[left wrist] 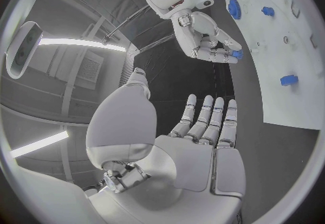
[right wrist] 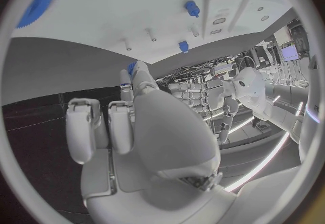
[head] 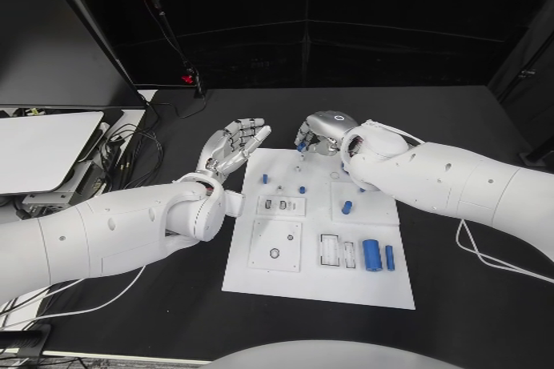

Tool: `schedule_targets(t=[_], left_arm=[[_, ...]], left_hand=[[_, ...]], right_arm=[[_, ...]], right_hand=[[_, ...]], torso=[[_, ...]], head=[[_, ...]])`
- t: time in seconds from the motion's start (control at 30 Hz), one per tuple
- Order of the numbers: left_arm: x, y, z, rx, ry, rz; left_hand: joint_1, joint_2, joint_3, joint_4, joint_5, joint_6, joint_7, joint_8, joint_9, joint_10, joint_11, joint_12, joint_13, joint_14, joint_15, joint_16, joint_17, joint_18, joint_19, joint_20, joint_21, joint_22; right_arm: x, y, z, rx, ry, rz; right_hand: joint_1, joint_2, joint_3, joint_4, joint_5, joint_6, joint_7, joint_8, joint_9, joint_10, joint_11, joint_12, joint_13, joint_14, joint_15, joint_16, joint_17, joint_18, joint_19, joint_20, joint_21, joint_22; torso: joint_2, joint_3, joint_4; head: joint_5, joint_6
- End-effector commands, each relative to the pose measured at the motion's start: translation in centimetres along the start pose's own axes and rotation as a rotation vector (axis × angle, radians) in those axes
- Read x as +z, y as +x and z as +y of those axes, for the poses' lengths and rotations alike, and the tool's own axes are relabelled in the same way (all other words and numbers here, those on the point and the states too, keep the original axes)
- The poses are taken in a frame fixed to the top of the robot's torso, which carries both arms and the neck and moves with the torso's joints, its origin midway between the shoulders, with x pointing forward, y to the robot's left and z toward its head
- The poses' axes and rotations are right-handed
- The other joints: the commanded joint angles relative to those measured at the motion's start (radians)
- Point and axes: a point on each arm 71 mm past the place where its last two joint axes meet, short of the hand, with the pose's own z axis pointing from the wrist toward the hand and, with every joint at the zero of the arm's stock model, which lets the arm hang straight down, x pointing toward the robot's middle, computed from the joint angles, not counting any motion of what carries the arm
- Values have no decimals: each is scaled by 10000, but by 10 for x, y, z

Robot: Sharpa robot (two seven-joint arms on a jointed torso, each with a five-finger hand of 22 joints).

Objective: Assemble the parts on the task board

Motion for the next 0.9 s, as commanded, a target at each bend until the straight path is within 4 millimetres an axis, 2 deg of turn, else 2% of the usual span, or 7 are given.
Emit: schedule_targets(t=[0.03, 0.23, 0.37, 0.5, 0.63, 0.9], left_arm=[[-4, 1, -26, -35, 3690, 103], [-4, 1, -26, -22, 3720, 93], [-4, 0, -26, 1, 3715, 75], [-3, 0, -26, -1, 3708, 79], [-3, -1, -26, 18, 3699, 63], [-2, -1, -25, 41, 3681, 47]], left_hand=[[-1, -32, 5, 1, 1, -27, 1524, 56, -20, -37, 16, 67, -14, -38, 1, 36, -17, 104, -22, 46, 53, 12], [31, 10, 29, -1, 21, -42, 1525, 66, -42, -47, 18, 85, -33, -43, 7, 50, -26, 107, -30, 56, 63, 18], [31, 10, 29, -1, 21, -42, 1525, 66, -42, -47, 18, 85, -33, -43, 7, 50, -26, 107, -30, 56, 63, 18], [31, 10, 29, -1, 21, -42, 1525, 66, -42, -47, 18, 85, -33, -43, 7, 50, -26, 107, -30, 56, 63, 18], [31, 10, 29, -1, 21, -42, 1525, 66, -42, -47, 18, 85, -33, -43, 7, 50, -26, 107, -30, 56, 63, 18], [59, 64, 64, -2, 27, -56, 1525, 82, -69, -57, 19, 110, -55, -47, 8, 67, -36, 113, -52, 61, 72, 19]], right_arm=[[3, 1, -2, 18, 139, 209], [5, 4, -2, 2, 436, 390], [6, 8, -2, -11, 800, 743], [5, 11, -1, -7, 940, 988], [4, 11, -1, 22, 929, 943], [1, 11, 1, 99, 711, 684]], right_hand=[[46, -12, 35, 27, 55, 47, 75, -36, 19, 61, 43, -39, 2, 742, 60, 50, 445, -82, 713, 47, 36, 2016], [119, -20, 124, 36, 58, 44, 117, -115, 14, 59, 100, -140, 1, 745, 108, 57, 471, -88, 724, 81, 44, 2037], [118, -47, 143, 59, 54, 25, 131, -160, 9, 33, 122, -196, 0, 744, 127, 58, 467, -87, 722, 98, 41, 2033], [108, -54, 153, 81, 54, 21, 143, -183, 8, 27, 137, -220, 1, 740, 138, 55, 445, -82, 712, 107, 33, 2014], [102, -61, 158, 92, 54, 26, 155, -192, 10, 32, 148, -229, 3, 739, 145, 55, 440, -81, 709, 113, 31, 2008], [89, -82, 167, 115, 56, 42, 174, -210, 14, 60, 170, -239, 8, 739, 163, 56, 442, -74, 695, 127, 19, 1981]], torso=[[58, 25, 62], [61, 13, 61], [48, 15, 34], [42, 2, 50], [29, -7, 16], [31, 3, 38]], head=[[-23, -3], [32, -45], [27, -95], [22, -120], [26, -138], [2, -137]])
